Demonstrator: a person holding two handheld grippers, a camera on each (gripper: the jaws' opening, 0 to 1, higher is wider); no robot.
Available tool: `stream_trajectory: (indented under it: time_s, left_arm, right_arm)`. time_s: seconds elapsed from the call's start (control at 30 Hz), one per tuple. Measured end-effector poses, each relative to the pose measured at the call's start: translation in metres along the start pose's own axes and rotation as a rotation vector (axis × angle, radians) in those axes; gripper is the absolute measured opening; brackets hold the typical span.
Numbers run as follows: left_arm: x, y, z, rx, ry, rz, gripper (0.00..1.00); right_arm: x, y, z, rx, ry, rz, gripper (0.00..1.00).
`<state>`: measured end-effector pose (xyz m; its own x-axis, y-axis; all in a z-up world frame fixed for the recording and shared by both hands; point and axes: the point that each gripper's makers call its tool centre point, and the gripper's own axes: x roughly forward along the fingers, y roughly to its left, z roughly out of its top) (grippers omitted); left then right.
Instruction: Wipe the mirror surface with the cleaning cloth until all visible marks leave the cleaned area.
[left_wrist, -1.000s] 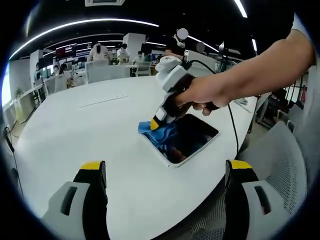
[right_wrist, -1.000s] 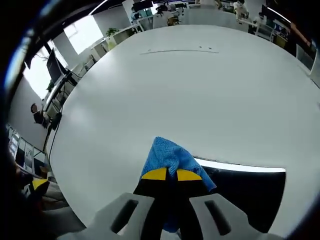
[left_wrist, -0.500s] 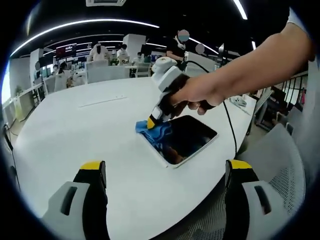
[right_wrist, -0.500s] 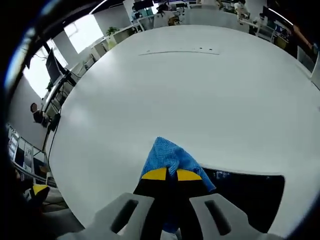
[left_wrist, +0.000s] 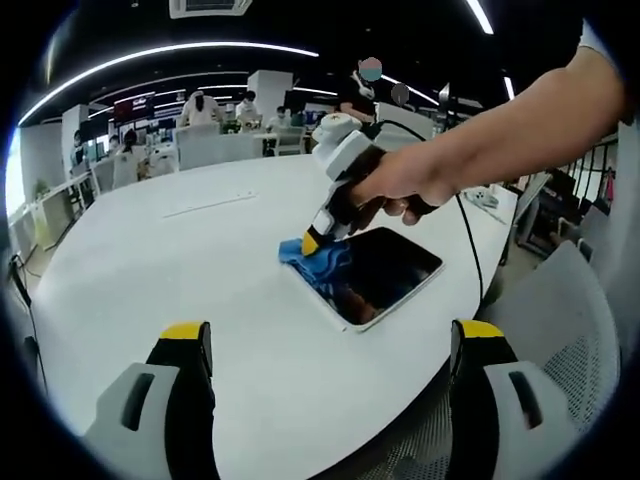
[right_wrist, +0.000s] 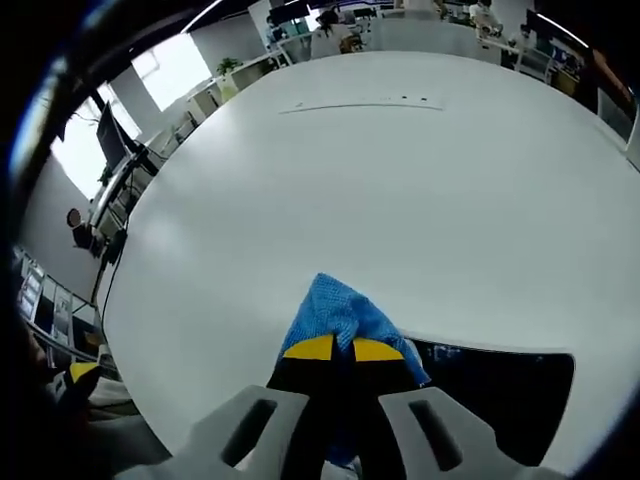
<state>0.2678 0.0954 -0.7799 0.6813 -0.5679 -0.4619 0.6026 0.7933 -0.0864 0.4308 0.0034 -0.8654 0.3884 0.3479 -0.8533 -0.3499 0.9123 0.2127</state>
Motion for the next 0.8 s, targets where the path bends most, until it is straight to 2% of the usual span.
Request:
stream_trajectory:
  time_s: [0.1,0.33,0.67,0.73,0.8]
  left_arm:
    - [0.0,0.001,0.002,0.006,-0.014,0.004,0.99]
    - [0.001,0.001,-0.001,0.01,0.003,0.008,0.99]
    - [0.001,0.0,0.001,0.003,-0.008,0.003,0.99]
    - [0.005,-0.007,0.002,-0.045,-0.022,-0.039,0.99]
    - [0.006,-0.009,0.0,-0.031,-0.015,-0.052,0.99]
  right_arm:
    - [0.0,0.0,0.0,-0.008,0.01,-0.003,0.0]
    - [0.0,-0.002,0.0,-0.017,0.004,0.007,0.0]
    - [-0.005,-0.017,-0.003,-0.01,0.001,-0.009,0.0]
    - [-0.005,-0.02,-0.003,-0.009,0.001,-0.011,0.0]
    - [-0.005,-0.022,-0.002,-0.011,0.002,-0.014,0.0]
